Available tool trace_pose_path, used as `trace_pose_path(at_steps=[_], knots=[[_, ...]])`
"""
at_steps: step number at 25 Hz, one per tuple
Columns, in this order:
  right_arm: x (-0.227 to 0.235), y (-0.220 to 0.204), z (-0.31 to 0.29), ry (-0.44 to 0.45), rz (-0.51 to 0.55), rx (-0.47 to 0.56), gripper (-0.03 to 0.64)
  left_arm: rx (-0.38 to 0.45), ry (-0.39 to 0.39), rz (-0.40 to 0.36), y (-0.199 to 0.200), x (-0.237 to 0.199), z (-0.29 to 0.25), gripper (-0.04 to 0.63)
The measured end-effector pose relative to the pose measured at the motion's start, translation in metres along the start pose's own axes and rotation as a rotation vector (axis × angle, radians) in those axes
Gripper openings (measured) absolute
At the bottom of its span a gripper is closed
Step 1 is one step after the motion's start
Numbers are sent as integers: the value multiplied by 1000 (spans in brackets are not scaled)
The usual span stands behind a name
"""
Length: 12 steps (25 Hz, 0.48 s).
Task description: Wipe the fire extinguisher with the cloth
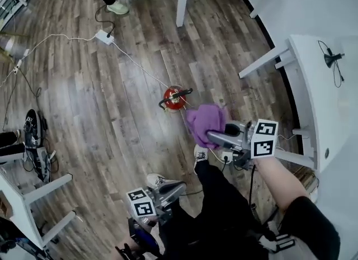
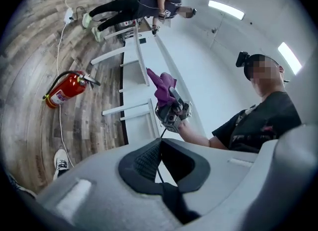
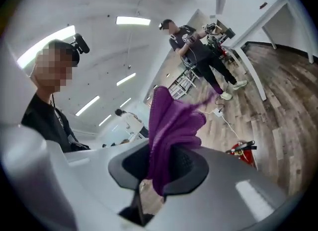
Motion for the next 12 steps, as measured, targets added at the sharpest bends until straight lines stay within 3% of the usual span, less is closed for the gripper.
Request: trace_pose_path(at_steps=[8, 12], knots=[[-100, 41, 57, 174, -94, 200, 66, 91, -58, -232, 46, 123, -59, -1], [-131, 26, 77, 180, -81, 219, 66, 20, -119, -263, 40, 159, -59, 0]])
Point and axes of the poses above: the fingertips, and each gripper's own axes: z backward along the fingers, x to its right, y out of its top, the point moved 10 cm from there along z, backward along the fingers, and after that the axes turned 15 degrees about -y, right-handed, at the moved point
